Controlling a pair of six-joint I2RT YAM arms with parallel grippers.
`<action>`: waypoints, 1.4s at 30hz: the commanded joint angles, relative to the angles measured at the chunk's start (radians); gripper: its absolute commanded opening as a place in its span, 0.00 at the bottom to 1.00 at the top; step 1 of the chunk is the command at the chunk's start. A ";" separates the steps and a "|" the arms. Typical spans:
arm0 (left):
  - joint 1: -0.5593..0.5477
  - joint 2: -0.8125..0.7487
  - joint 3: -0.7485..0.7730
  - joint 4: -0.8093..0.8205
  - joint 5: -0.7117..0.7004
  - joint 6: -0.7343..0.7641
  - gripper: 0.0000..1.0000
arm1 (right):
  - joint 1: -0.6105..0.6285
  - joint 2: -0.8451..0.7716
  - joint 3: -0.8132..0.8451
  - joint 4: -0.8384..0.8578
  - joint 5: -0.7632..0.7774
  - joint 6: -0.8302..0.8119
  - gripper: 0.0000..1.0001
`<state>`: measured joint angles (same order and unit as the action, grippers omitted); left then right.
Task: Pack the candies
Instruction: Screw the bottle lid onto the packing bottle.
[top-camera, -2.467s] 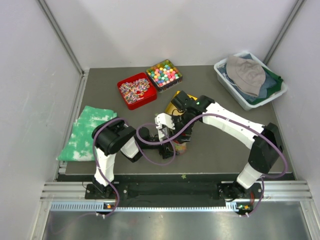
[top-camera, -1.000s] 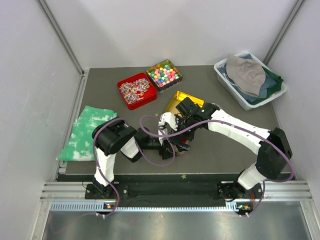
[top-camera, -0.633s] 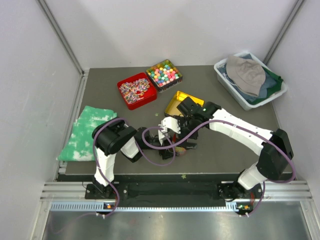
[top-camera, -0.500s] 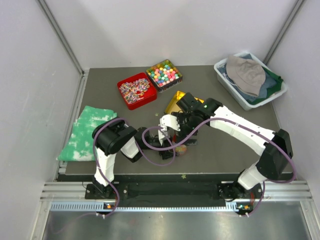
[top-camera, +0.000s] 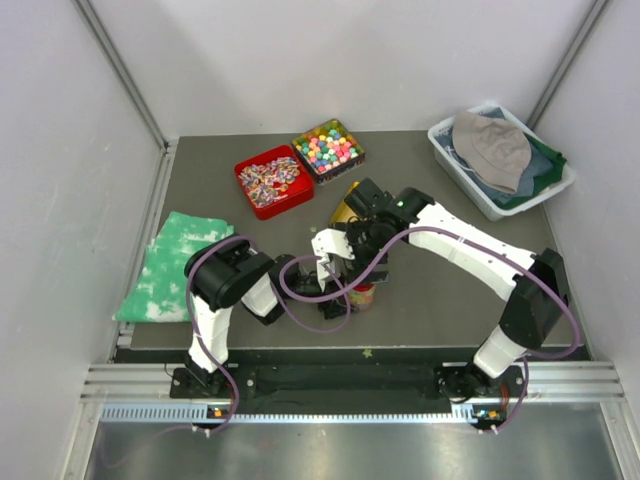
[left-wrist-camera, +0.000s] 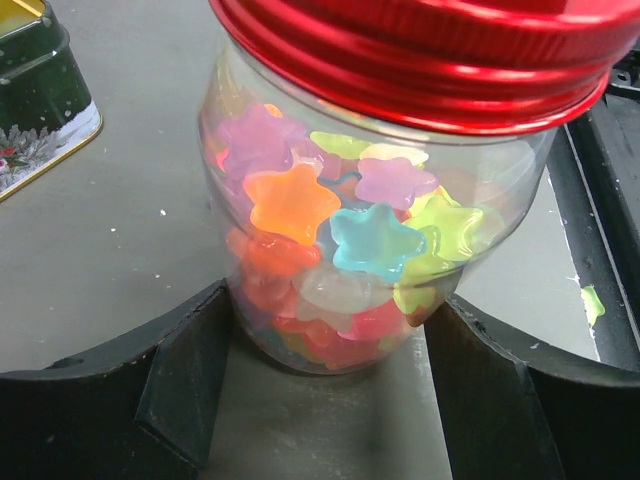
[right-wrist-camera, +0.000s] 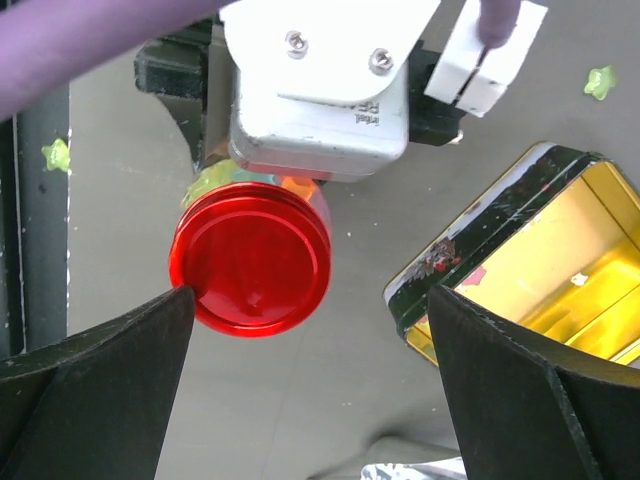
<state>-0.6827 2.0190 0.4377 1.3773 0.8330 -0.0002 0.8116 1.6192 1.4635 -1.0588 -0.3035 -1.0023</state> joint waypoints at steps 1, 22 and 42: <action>-0.003 0.020 0.003 0.322 0.009 -0.024 0.62 | 0.014 0.025 0.043 -0.062 -0.011 -0.056 0.98; -0.003 0.024 0.004 0.322 0.014 -0.027 0.62 | 0.047 -0.002 -0.019 -0.015 0.023 -0.024 0.79; -0.003 0.023 0.004 0.322 0.005 -0.020 0.63 | 0.081 -0.107 -0.172 0.166 0.075 0.327 0.29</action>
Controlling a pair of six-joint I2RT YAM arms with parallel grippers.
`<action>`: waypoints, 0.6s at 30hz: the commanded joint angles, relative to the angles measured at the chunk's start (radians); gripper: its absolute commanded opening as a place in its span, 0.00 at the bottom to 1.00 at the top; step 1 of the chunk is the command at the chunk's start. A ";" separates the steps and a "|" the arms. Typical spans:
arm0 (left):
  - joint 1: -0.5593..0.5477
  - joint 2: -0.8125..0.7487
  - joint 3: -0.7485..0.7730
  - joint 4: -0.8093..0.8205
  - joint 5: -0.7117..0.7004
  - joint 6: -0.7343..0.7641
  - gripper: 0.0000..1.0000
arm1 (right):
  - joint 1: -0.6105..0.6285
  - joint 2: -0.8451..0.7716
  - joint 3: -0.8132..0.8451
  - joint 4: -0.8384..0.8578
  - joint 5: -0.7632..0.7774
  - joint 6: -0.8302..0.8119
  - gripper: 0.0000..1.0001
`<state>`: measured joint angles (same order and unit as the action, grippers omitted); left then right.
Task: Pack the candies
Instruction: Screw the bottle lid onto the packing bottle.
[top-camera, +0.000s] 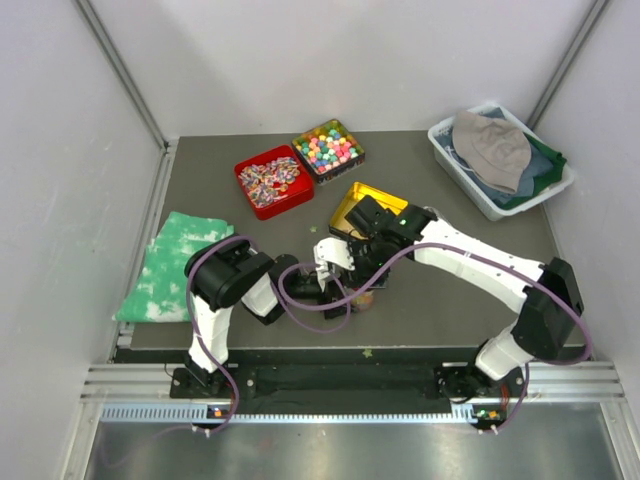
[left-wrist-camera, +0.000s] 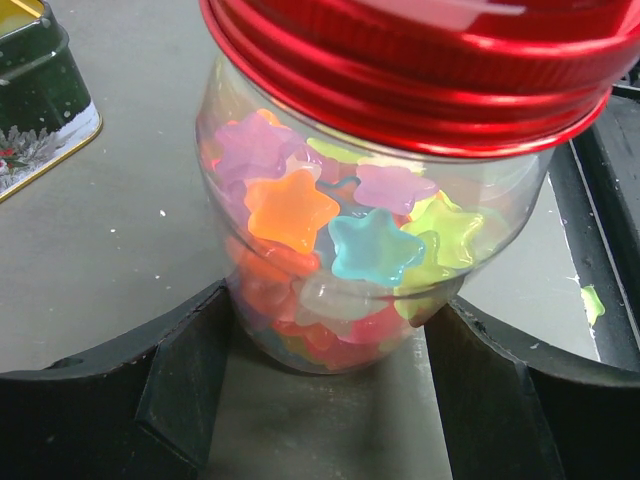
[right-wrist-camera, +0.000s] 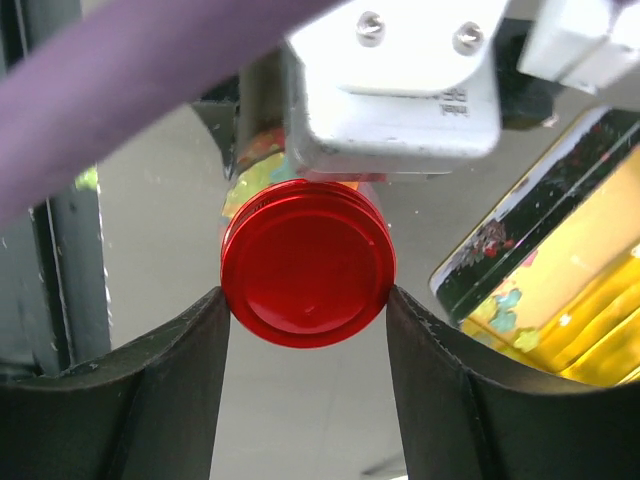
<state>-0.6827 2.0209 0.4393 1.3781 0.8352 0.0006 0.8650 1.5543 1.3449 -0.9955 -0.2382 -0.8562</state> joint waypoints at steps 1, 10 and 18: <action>-0.003 0.021 0.001 0.320 0.004 -0.019 0.63 | 0.028 -0.049 -0.064 0.118 0.013 0.210 0.23; -0.003 0.025 0.003 0.320 -0.005 -0.014 0.63 | 0.028 -0.007 -0.052 0.163 -0.015 0.519 0.13; -0.003 0.025 0.001 0.322 -0.010 -0.011 0.63 | 0.032 -0.022 -0.070 0.184 -0.056 0.606 0.15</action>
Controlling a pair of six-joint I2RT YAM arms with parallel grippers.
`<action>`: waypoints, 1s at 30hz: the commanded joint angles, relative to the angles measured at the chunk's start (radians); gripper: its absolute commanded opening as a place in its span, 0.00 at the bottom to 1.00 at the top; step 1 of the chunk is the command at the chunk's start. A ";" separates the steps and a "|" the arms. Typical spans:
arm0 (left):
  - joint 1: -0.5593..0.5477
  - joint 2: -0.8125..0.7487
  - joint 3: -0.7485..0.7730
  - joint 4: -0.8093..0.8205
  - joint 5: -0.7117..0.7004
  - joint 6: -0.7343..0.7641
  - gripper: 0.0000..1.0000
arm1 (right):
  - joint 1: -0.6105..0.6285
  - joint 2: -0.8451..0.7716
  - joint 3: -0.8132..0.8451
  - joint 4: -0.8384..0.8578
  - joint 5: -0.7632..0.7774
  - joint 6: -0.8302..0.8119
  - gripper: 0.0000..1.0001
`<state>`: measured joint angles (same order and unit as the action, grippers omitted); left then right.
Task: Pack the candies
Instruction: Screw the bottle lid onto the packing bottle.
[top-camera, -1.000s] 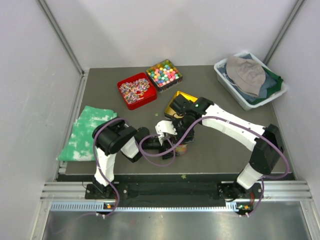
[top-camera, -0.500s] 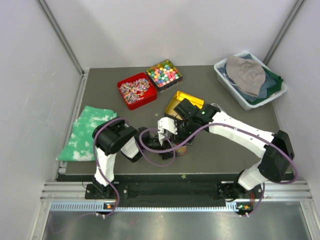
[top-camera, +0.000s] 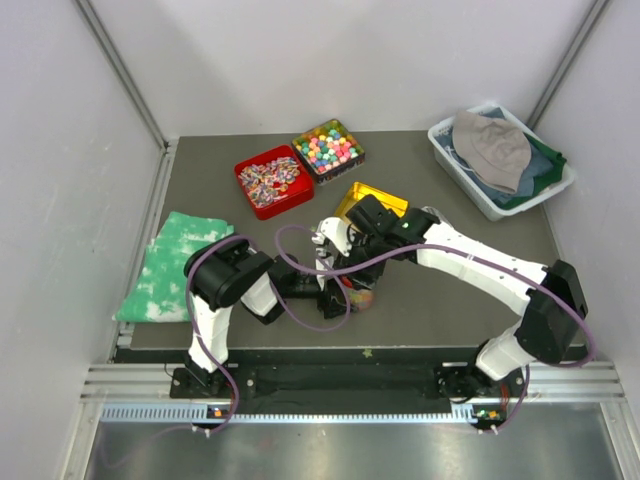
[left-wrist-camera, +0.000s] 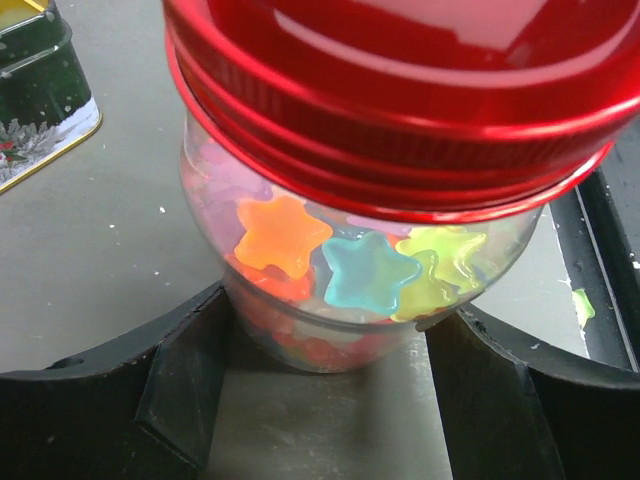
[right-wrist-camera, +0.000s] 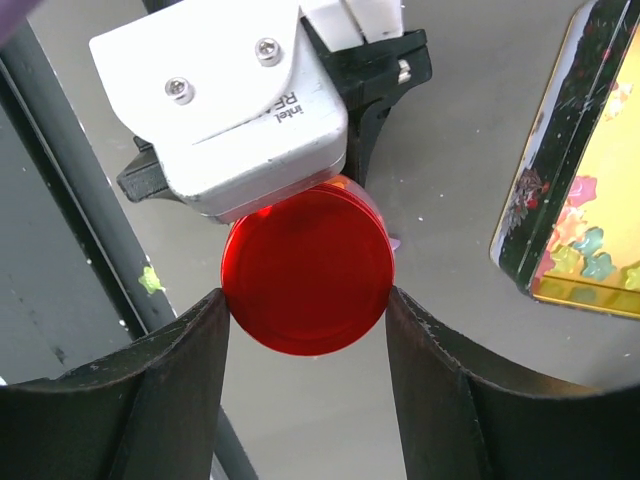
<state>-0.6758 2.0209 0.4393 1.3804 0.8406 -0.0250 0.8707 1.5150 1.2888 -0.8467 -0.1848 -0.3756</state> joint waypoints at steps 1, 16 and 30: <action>-0.010 0.025 0.001 0.319 -0.015 0.014 0.63 | 0.027 0.016 -0.019 0.038 -0.108 0.122 0.16; -0.010 0.024 -0.001 0.319 -0.015 0.017 0.63 | 0.037 -0.021 -0.031 -0.011 -0.091 -0.008 0.99; -0.010 0.027 0.001 0.319 -0.008 0.017 0.63 | -0.039 -0.013 0.021 -0.144 -0.097 -0.495 0.99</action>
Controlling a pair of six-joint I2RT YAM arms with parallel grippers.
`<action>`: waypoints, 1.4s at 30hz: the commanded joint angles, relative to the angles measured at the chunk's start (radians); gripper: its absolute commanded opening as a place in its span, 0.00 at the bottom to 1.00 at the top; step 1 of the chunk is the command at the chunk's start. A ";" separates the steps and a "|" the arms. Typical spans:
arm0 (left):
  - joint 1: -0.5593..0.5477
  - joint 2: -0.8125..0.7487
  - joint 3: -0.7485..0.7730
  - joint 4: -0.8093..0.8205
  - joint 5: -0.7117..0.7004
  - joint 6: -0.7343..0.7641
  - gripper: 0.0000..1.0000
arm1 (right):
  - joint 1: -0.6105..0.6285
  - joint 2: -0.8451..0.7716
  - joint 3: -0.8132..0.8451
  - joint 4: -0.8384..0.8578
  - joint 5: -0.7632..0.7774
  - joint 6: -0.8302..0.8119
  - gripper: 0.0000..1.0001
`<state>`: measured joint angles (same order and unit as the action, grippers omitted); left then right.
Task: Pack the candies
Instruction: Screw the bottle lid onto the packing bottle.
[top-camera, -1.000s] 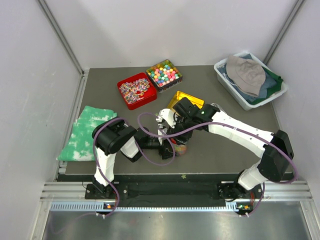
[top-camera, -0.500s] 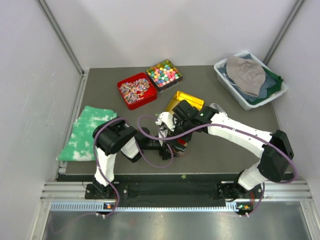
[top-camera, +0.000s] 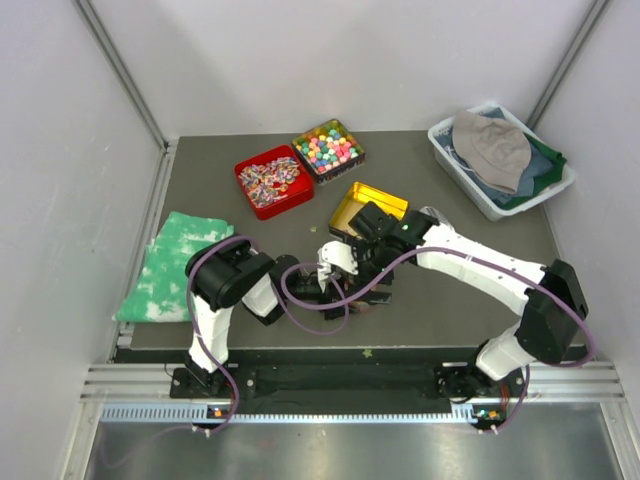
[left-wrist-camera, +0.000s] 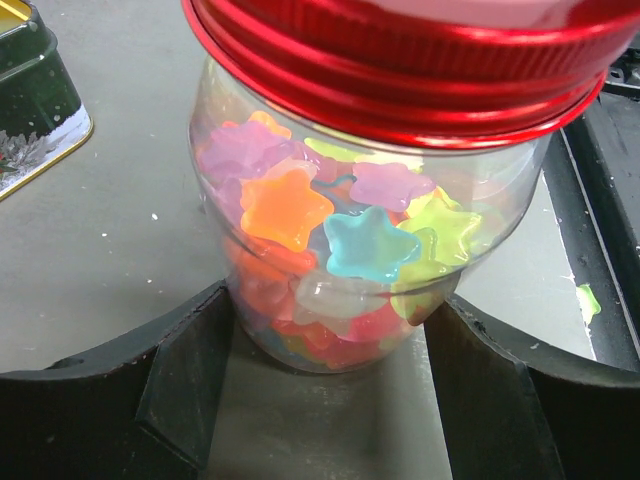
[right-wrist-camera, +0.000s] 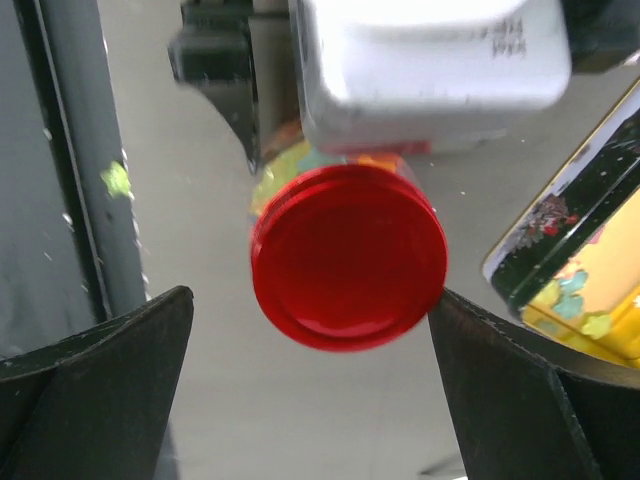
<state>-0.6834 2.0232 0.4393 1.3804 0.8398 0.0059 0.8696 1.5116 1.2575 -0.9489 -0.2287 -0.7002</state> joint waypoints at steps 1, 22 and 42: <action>-0.002 0.023 0.001 0.318 -0.007 -0.014 0.63 | -0.044 -0.008 0.060 -0.041 -0.072 -0.186 0.99; -0.002 0.028 0.004 0.318 0.002 -0.015 0.63 | -0.058 0.102 0.184 -0.120 -0.141 -0.352 0.95; -0.002 0.026 0.003 0.319 -0.001 -0.014 0.63 | 0.014 -0.005 -0.012 0.122 -0.002 0.157 0.49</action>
<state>-0.6830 2.0254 0.4397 1.3838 0.8474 0.0067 0.8555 1.5501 1.3170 -0.9463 -0.2642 -0.7574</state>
